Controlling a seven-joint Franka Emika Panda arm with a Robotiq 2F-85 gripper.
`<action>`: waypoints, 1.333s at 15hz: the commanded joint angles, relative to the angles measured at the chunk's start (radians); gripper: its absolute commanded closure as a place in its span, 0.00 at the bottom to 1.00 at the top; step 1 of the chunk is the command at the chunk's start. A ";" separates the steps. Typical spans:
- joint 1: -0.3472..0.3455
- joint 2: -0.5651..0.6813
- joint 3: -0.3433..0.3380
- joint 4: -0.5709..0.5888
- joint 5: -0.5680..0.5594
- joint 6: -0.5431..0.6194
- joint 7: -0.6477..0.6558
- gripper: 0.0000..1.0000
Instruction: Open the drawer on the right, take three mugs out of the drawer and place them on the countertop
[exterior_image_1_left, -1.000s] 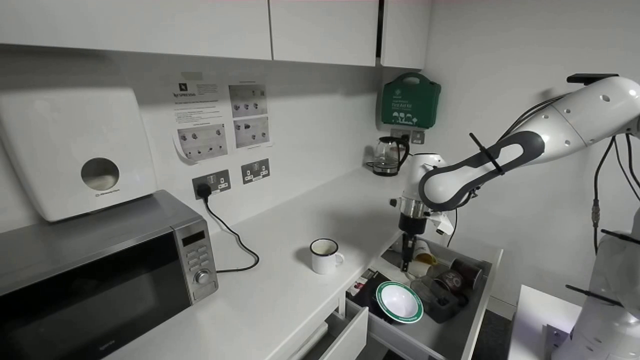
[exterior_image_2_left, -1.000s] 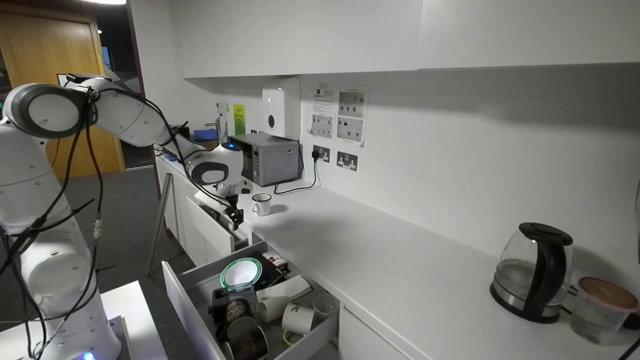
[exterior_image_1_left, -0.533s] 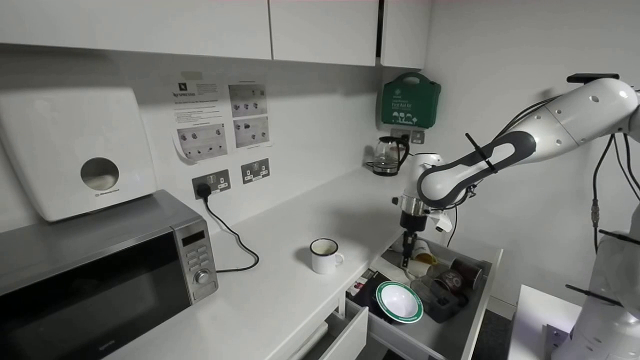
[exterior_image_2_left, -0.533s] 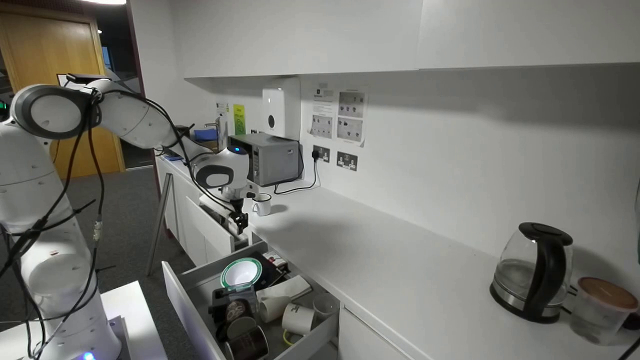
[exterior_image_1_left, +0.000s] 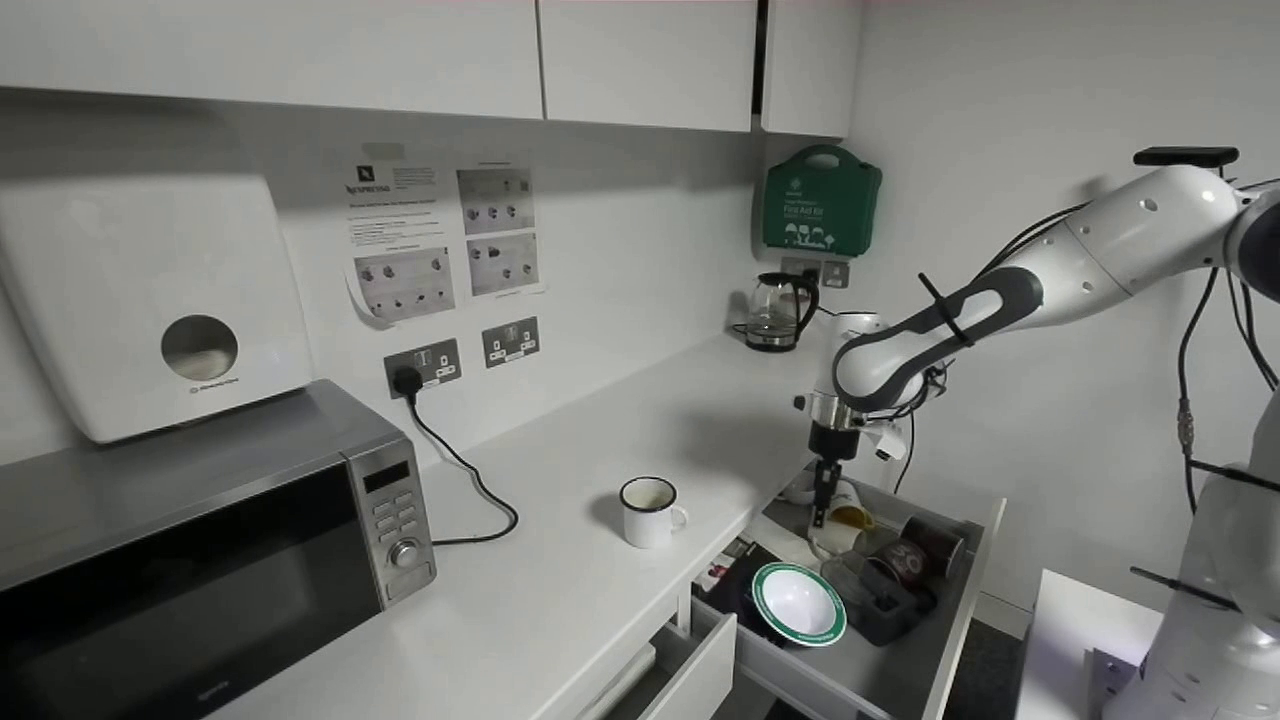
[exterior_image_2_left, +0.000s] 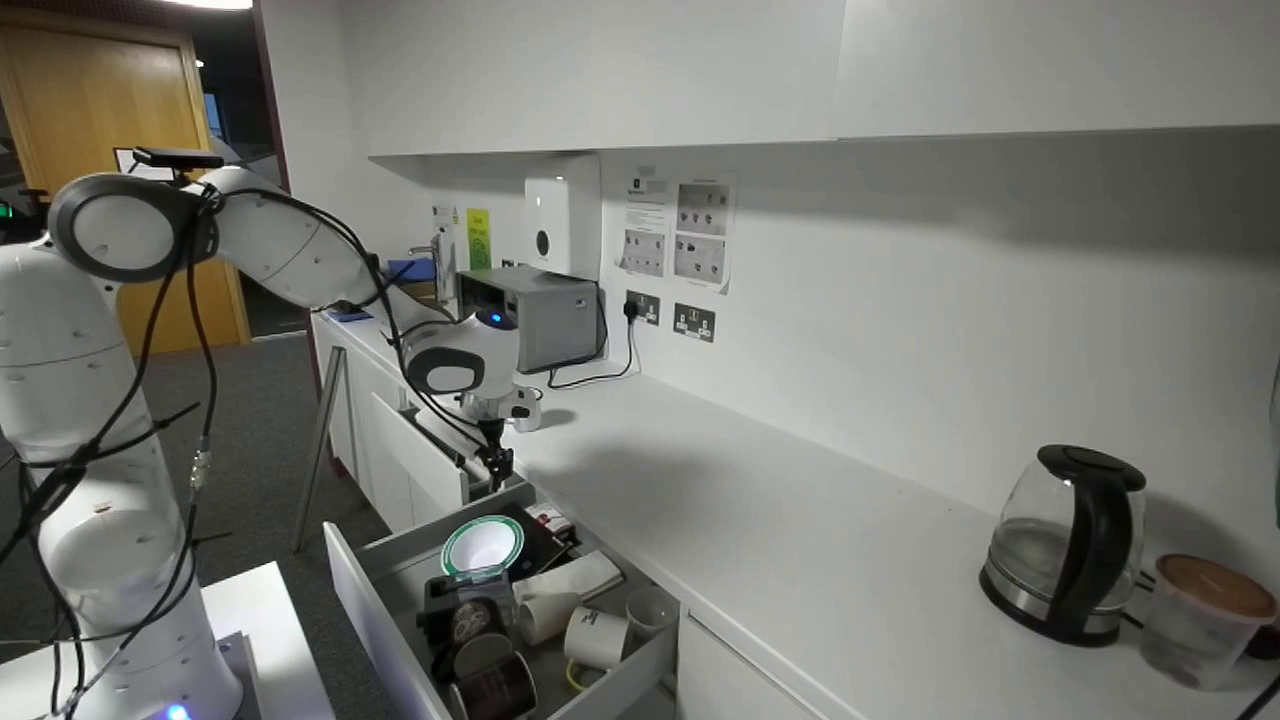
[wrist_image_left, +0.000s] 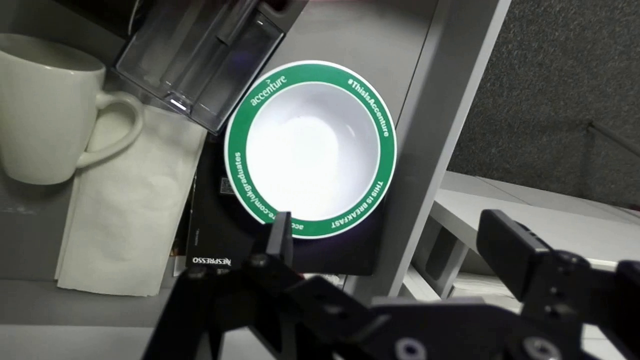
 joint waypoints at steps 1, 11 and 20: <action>-0.040 0.037 -0.017 0.022 -0.002 -0.008 -0.063 0.00; -0.099 0.091 -0.030 0.012 -0.140 0.051 -0.022 0.00; -0.097 0.087 -0.043 -0.050 -0.479 0.282 0.276 0.00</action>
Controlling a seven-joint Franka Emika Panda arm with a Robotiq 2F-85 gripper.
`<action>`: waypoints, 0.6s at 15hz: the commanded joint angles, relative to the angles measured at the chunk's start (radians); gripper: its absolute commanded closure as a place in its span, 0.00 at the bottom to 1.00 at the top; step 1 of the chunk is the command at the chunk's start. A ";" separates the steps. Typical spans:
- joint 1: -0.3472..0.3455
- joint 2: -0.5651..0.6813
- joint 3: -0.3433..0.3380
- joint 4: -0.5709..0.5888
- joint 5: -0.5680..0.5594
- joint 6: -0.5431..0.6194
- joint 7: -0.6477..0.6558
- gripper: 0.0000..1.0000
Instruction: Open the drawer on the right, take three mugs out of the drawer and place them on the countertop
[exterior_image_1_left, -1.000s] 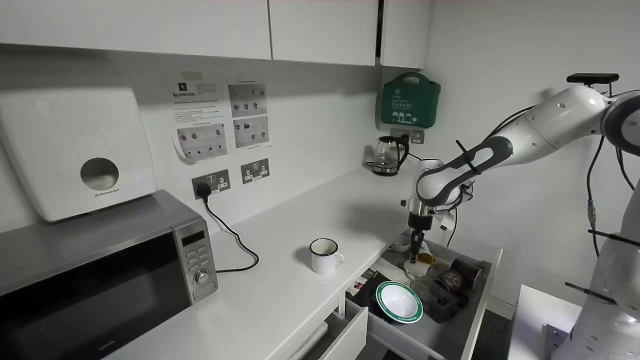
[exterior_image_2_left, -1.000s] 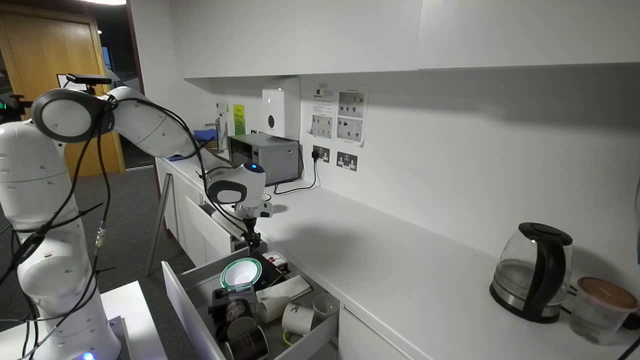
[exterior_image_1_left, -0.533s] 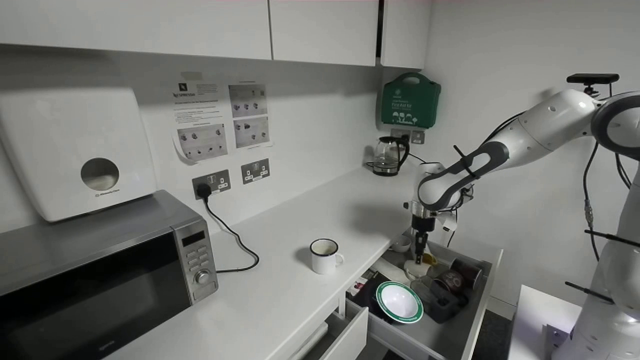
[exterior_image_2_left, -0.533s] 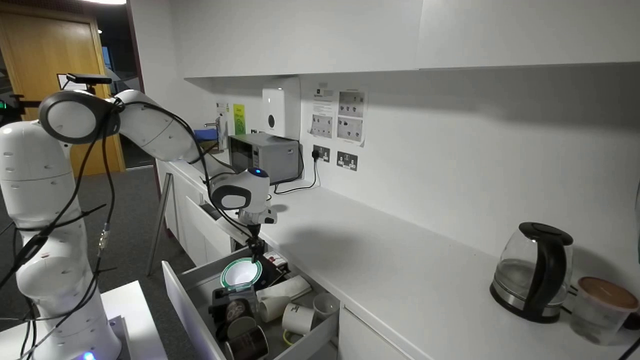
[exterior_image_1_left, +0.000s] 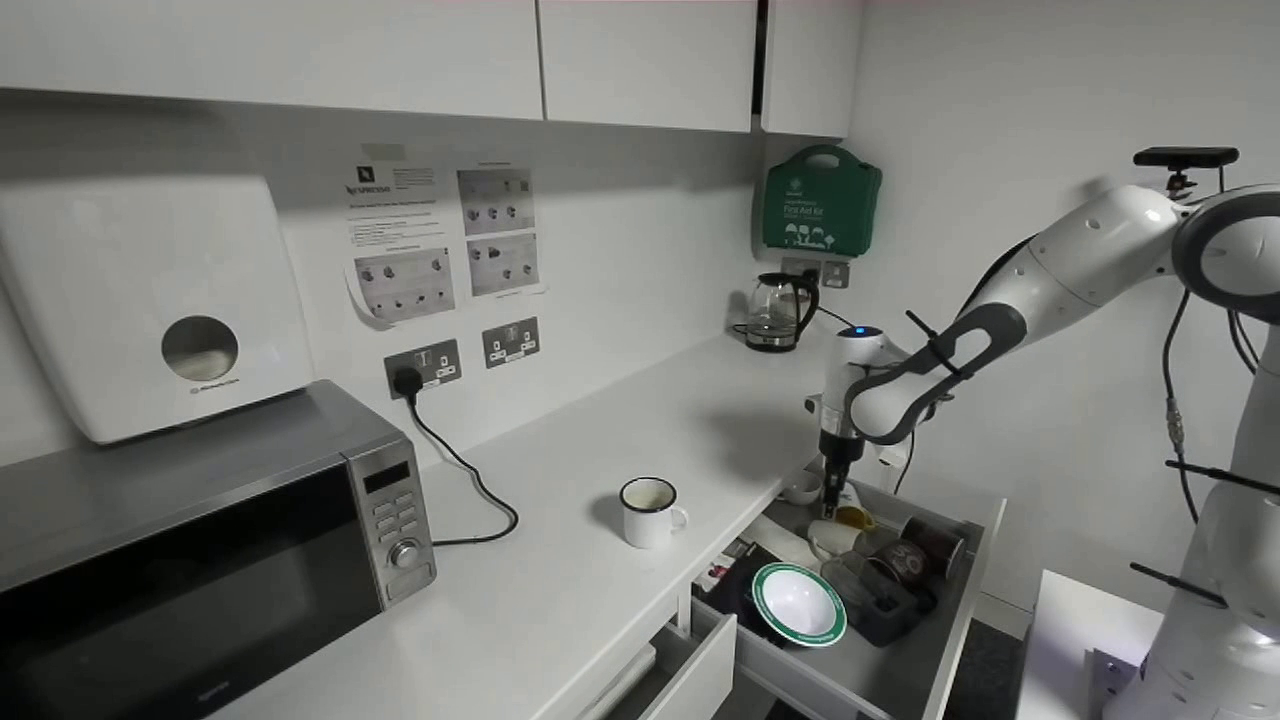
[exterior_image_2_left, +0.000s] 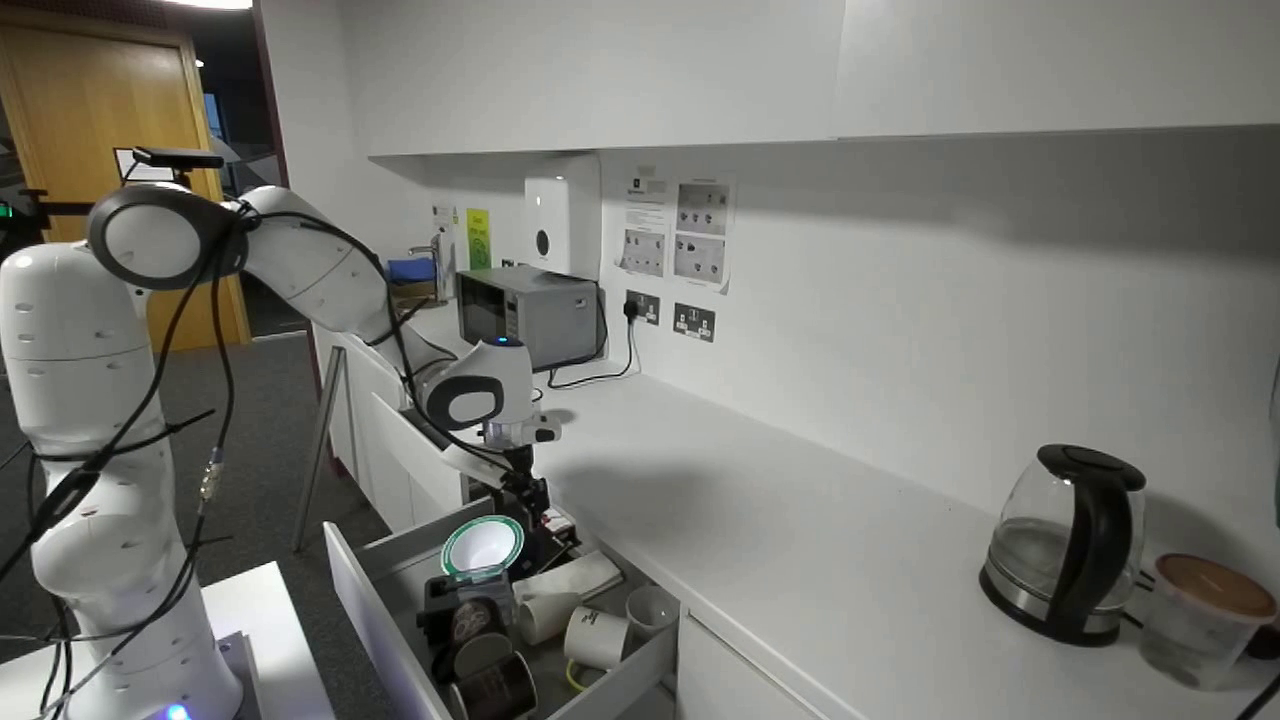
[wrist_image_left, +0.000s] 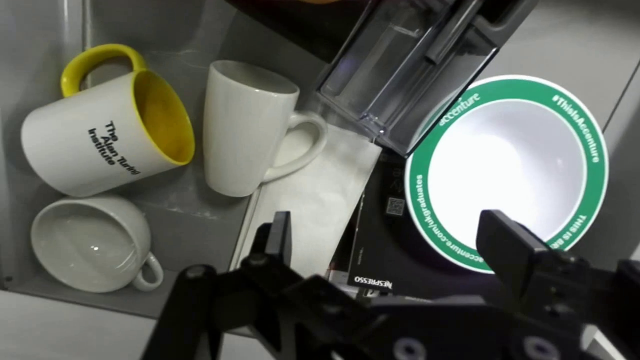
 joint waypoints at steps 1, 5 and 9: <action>0.000 -0.013 -0.015 -0.036 -0.173 0.084 0.159 0.00; 0.002 -0.014 -0.028 -0.041 -0.359 0.078 0.322 0.00; 0.003 -0.017 -0.039 -0.043 -0.509 0.061 0.437 0.00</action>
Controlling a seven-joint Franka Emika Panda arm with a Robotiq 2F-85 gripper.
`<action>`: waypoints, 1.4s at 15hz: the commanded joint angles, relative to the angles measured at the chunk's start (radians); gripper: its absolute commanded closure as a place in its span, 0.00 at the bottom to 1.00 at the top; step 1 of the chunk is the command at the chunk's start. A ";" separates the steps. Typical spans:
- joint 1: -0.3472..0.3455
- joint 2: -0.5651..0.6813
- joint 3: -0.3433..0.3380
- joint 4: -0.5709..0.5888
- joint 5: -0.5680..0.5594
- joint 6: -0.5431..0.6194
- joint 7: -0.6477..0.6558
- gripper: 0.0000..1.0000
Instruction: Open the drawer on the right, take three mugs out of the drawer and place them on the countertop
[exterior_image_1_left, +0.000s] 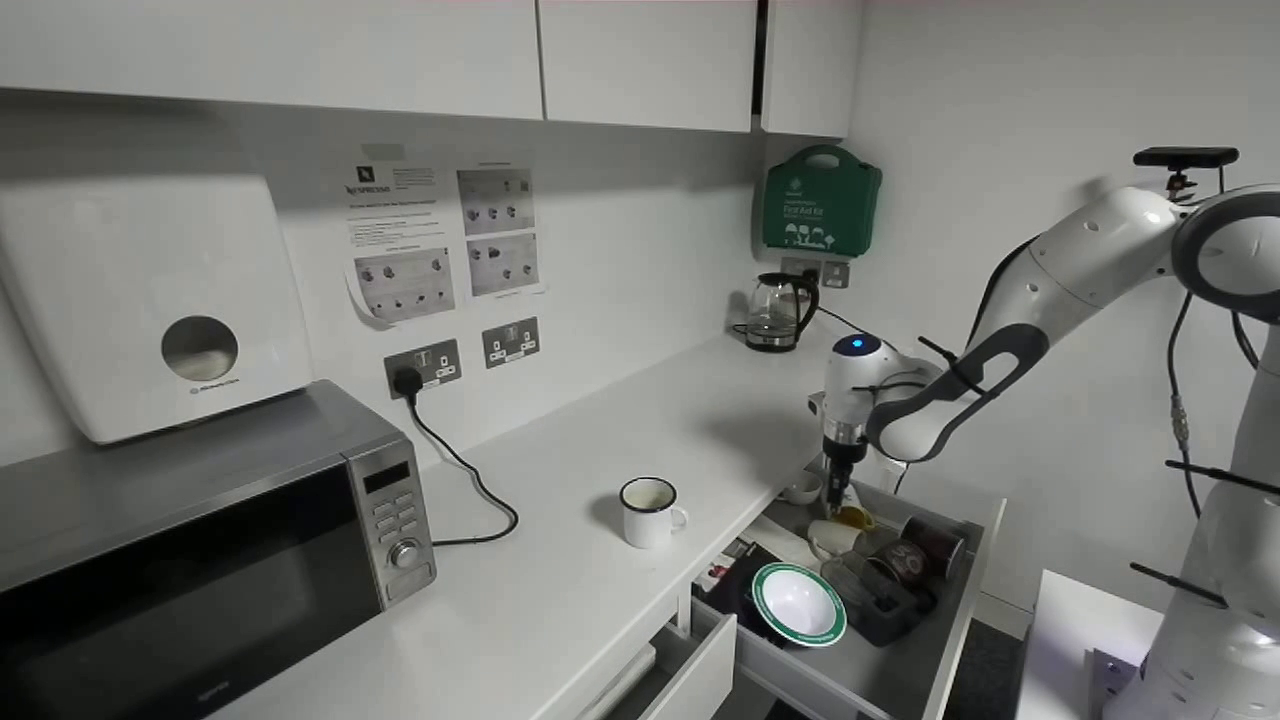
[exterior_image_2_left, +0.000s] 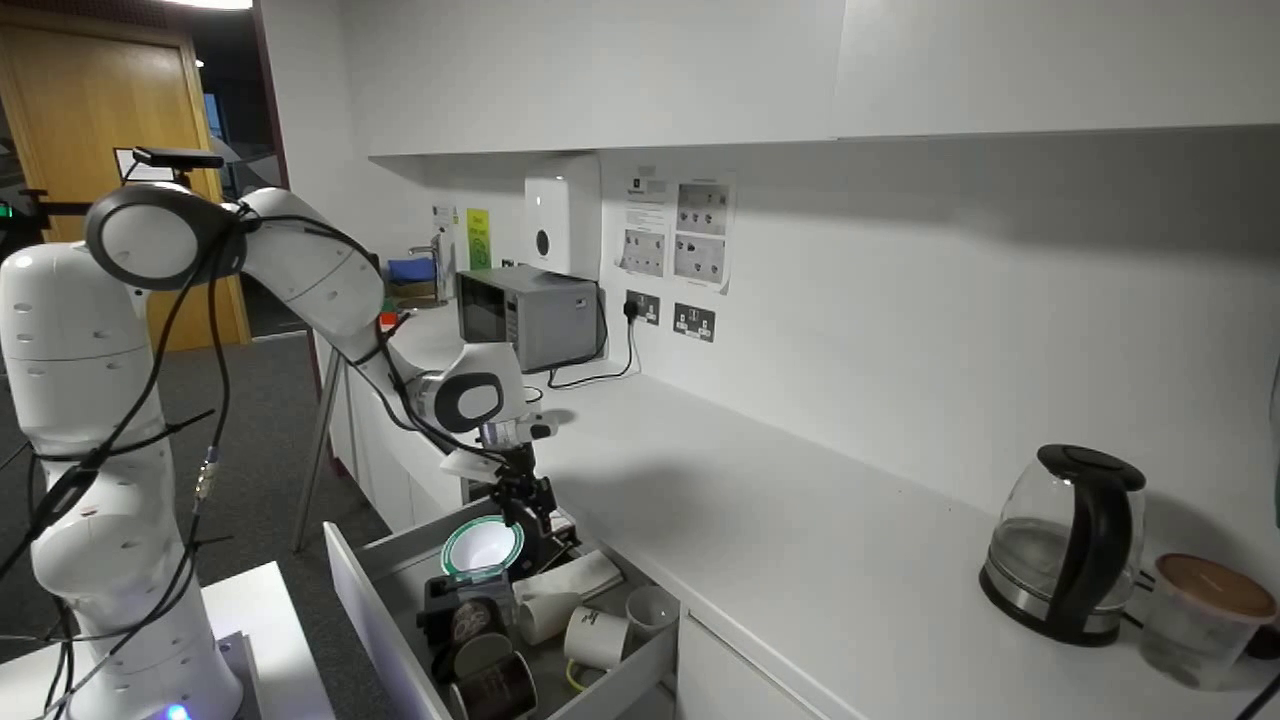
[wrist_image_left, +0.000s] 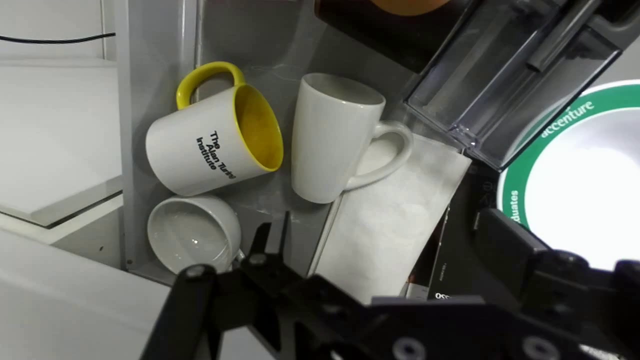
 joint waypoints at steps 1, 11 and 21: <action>0.002 -0.018 -0.019 -0.025 -0.133 0.008 0.104 0.00; -0.003 0.003 -0.032 -0.040 -0.360 0.005 0.265 0.00; 0.004 0.081 -0.061 -0.025 -0.595 0.001 0.461 0.00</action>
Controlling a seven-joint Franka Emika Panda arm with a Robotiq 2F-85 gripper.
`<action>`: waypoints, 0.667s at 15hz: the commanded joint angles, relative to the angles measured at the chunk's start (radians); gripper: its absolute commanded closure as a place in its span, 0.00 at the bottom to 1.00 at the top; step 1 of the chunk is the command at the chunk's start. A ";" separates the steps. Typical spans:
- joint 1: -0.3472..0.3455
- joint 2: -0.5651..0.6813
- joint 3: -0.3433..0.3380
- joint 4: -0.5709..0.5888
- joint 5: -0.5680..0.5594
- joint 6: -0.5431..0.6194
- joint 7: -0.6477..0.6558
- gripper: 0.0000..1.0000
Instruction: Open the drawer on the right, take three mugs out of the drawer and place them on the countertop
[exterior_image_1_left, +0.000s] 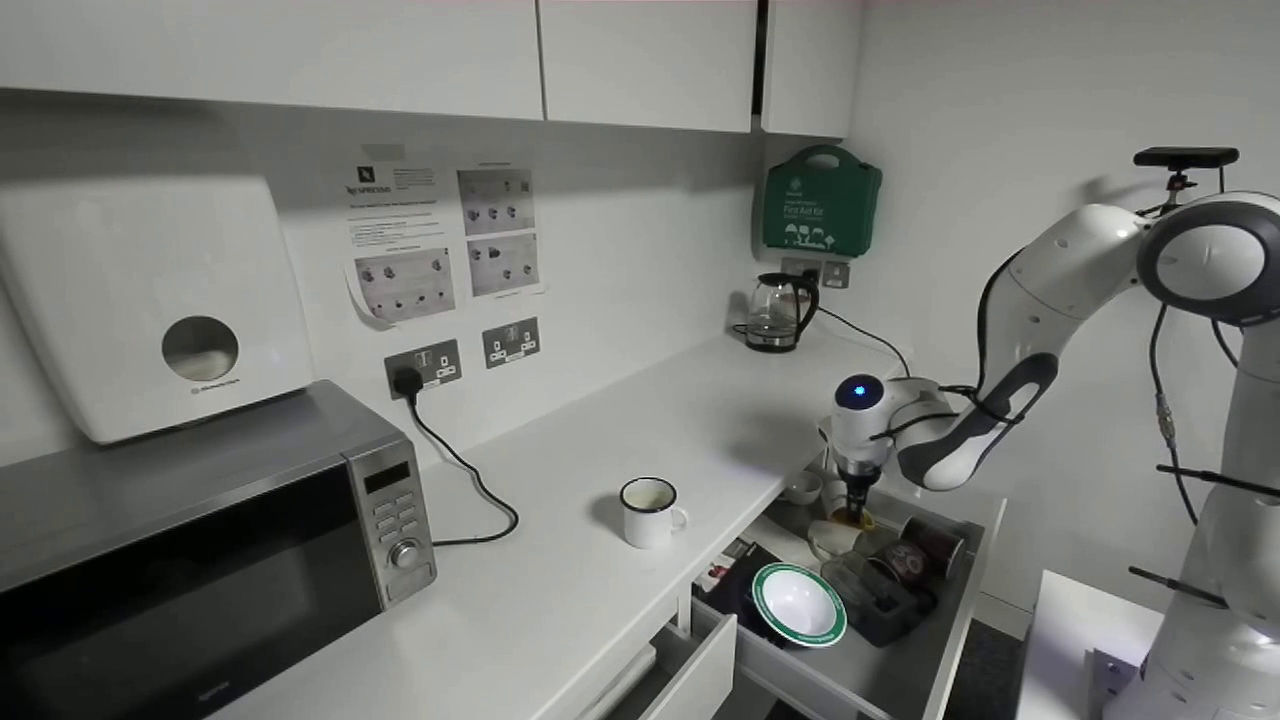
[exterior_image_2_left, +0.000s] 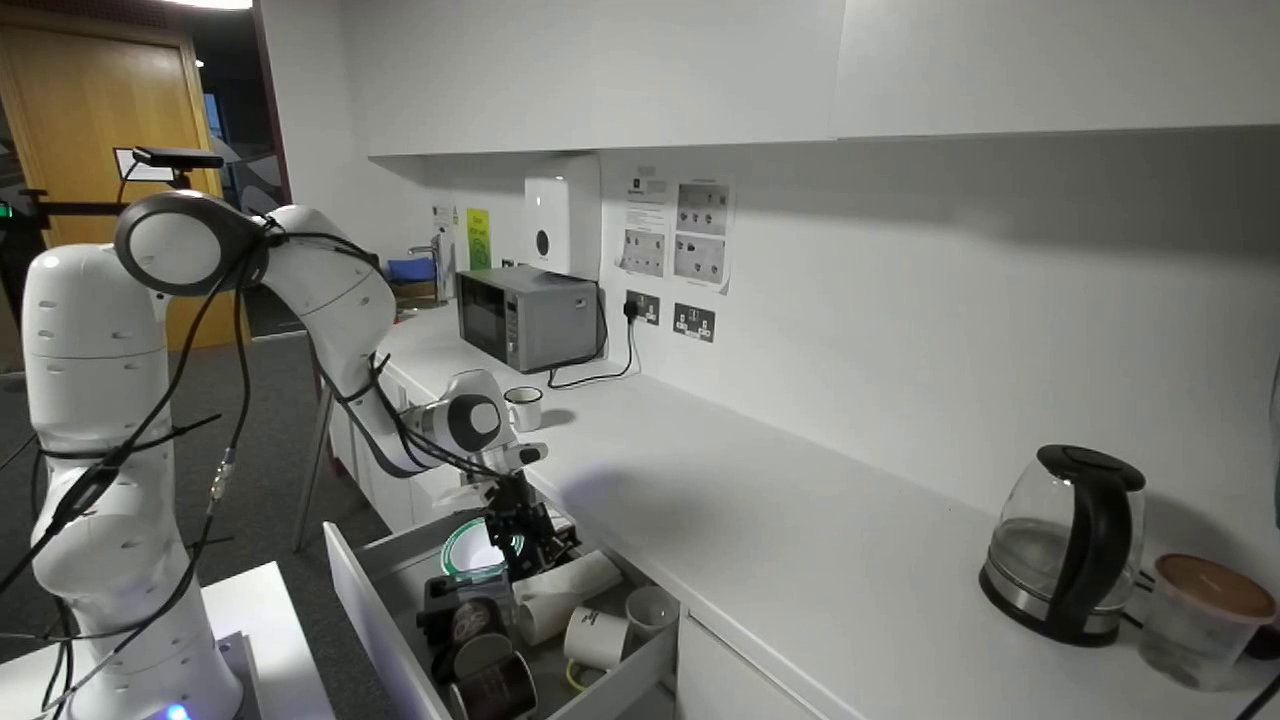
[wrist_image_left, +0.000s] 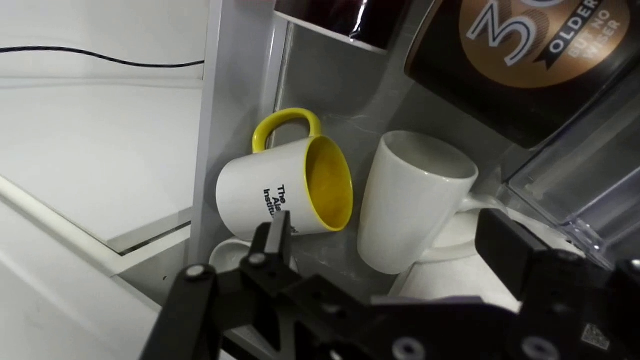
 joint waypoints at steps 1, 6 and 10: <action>0.005 0.013 -0.021 0.008 -0.127 0.004 0.115 0.00; 0.001 0.014 -0.016 0.017 -0.241 -0.001 0.233 0.00; -0.002 0.016 -0.012 0.022 -0.310 -0.019 0.297 0.00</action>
